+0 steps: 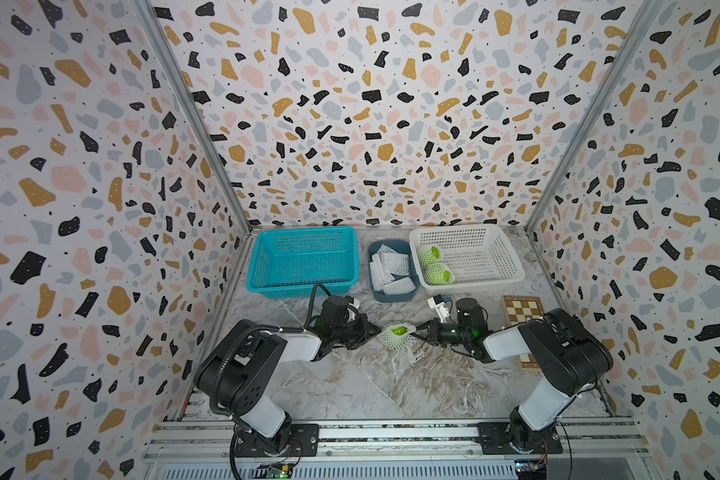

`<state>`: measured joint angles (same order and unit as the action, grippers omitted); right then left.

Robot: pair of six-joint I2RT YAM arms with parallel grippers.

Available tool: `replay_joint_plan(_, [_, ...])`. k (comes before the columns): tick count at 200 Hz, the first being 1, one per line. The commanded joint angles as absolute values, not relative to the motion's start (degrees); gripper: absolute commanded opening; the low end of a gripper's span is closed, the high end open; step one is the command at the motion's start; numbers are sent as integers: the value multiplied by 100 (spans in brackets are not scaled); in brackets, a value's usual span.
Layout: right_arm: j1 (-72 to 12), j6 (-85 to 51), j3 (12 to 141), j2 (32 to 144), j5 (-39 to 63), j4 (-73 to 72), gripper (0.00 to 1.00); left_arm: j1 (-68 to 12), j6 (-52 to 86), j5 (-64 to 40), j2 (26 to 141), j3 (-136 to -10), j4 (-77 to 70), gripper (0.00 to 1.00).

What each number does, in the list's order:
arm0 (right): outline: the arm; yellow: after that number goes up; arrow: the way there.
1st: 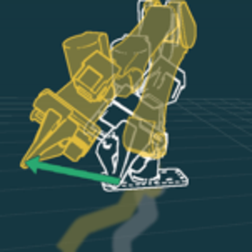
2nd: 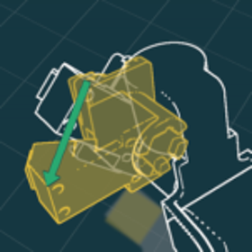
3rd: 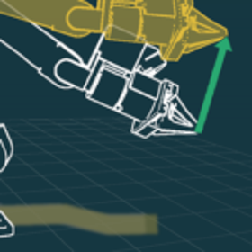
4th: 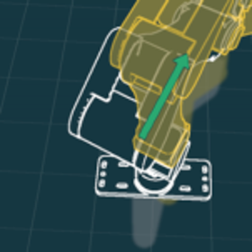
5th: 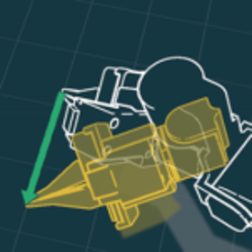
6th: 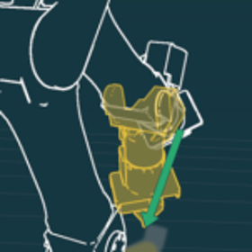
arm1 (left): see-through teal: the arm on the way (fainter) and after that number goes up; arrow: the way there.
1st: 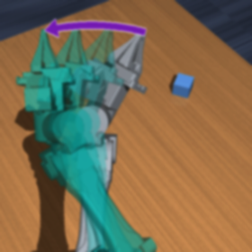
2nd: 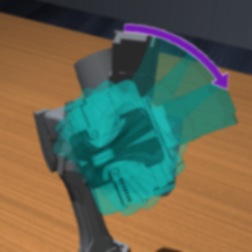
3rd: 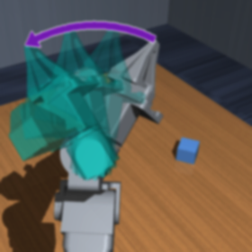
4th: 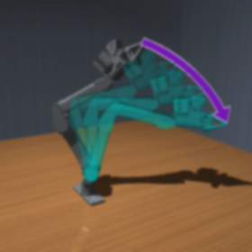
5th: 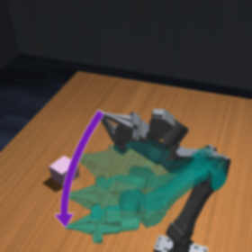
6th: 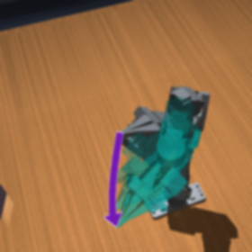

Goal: Sleeve custard apples in foam nets
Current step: Put on the foam net on the custard apple.

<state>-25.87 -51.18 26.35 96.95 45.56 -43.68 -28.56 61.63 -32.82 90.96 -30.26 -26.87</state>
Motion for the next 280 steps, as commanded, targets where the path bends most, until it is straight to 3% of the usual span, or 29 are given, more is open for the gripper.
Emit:
replay_joint_plan(1, [-2547, -5120, 2809, 9405, 4552, -4342, 0, -2860, 6076, -3195, 8876, -3167, -2819, 0])
replay_joint_plan(221, [-2709, -4787, 2916, 9956, 4306, -3937, 0, -2870, 5835, -3230, 9216, -2893, -3012, 0])
replay_joint_plan(280, [-2821, -4617, 3063, 10124, 4071, -3733, 0, -3012, 5459, -3056, 9229, -3075, -2424, 0])
